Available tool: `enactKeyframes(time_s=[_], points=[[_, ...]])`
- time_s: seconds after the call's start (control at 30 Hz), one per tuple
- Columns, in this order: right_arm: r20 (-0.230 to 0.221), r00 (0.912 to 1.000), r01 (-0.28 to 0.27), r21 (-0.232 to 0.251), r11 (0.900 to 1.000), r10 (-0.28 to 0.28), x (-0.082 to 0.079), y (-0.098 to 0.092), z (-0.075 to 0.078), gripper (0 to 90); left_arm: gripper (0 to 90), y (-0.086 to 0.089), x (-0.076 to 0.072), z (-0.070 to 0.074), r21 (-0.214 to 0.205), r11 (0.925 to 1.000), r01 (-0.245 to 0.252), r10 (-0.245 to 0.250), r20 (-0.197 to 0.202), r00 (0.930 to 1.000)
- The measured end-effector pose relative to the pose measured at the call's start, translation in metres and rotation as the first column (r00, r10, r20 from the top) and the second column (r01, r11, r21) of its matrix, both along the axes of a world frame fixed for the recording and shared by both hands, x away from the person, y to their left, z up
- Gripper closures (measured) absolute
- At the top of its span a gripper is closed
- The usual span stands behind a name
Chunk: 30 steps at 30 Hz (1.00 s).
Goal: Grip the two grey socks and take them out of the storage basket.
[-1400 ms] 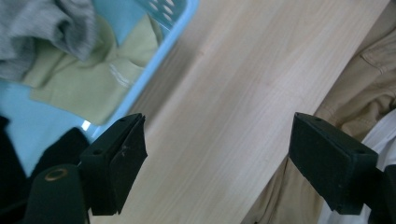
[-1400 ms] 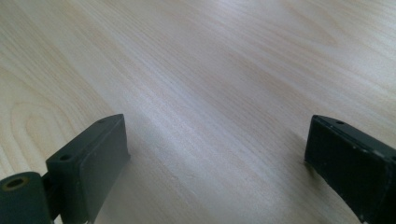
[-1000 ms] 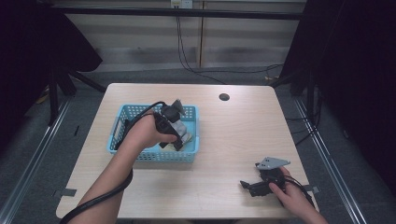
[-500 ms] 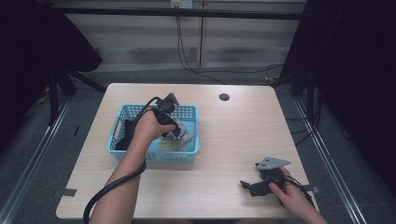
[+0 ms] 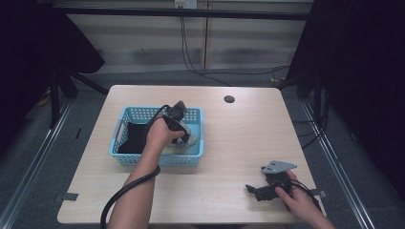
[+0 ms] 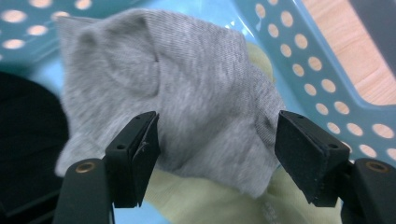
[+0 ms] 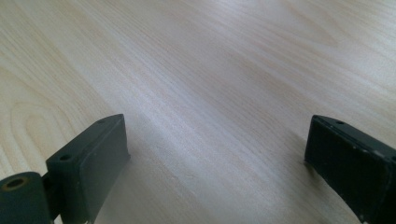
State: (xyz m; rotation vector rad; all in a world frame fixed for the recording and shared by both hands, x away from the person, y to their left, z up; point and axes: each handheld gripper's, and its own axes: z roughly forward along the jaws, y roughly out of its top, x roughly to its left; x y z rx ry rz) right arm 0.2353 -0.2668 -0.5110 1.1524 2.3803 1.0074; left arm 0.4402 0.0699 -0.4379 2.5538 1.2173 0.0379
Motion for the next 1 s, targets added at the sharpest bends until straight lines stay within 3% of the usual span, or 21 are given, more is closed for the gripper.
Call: enactKeyframes(time_s=[0.03, 0.07, 0.1, 0.13, 0.27, 0.33, 0.6, 0.73, 1.0], points=[[0.002, 1.0000, -0.002, -0.001, 1.0000, 0.002, 0.000, 0.000, 0.000, 5.4, 31.3, -0.001, -0.001, -0.003, -0.003, 1.0000, -0.009, 0.009, -0.001, 1.0000], [0.002, 1.0000, -0.001, -0.001, 1.0000, 0.001, 0.000, 0.000, 0.000, 5.4, 33.0, -0.001, -0.001, -0.005, 0.000, 0.9999, 0.014, -0.014, 0.006, 0.9999], [0.001, 1.0000, -0.001, -0.001, 1.0000, 0.001, 0.000, 0.000, 0.000, 5.4, 44.4, -0.001, -0.002, -0.008, 0.012, 0.9994, 0.032, -0.032, -0.005, 0.9995], [0.002, 1.0000, -0.001, -0.001, 1.0000, 0.001, 0.000, 0.000, 0.000, 5.4, 49.1, -0.001, -0.002, -0.010, 0.035, 0.9980, 0.054, -0.053, -0.015, 0.9985], [0.002, 1.0000, -0.001, -0.001, 1.0000, 0.001, 0.000, 0.000, 0.000, 5.4, 69.2, 0.002, -0.003, -0.008, 0.019, 0.9986, 0.050, -0.049, -0.050, 0.9975], [0.002, 1.0000, -0.001, -0.001, 1.0000, 0.001, 0.000, 0.000, 0.000, 5.4, 74.5, 0.003, -0.003, -0.005, -0.010, 0.9991, 0.041, -0.042, -0.069, 0.9967], [0.003, 1.0000, -0.002, -0.001, 1.0000, 0.002, 0.000, 0.000, 0.000, 5.4, 78.4, 0.005, -0.006, 0.012, -0.026, 0.9982, 0.055, -0.057, -0.101, 0.9933], [-0.001, 1.0000, 0.000, 0.000, 1.0000, 0.000, 0.000, 0.000, 0.000, 5.4, 78.4, 0.005, -0.007, 0.024, -0.024, 0.9973, 0.070, -0.072, -0.093, 0.9931], [0.002, 1.0000, -0.003, -0.002, 1.0000, 0.003, 0.000, 0.000, 0.000, 5.4, 78.3, 0.001, -0.012, 0.052, -0.018, 0.9942, 0.106, -0.108, -0.114, 0.9876]])
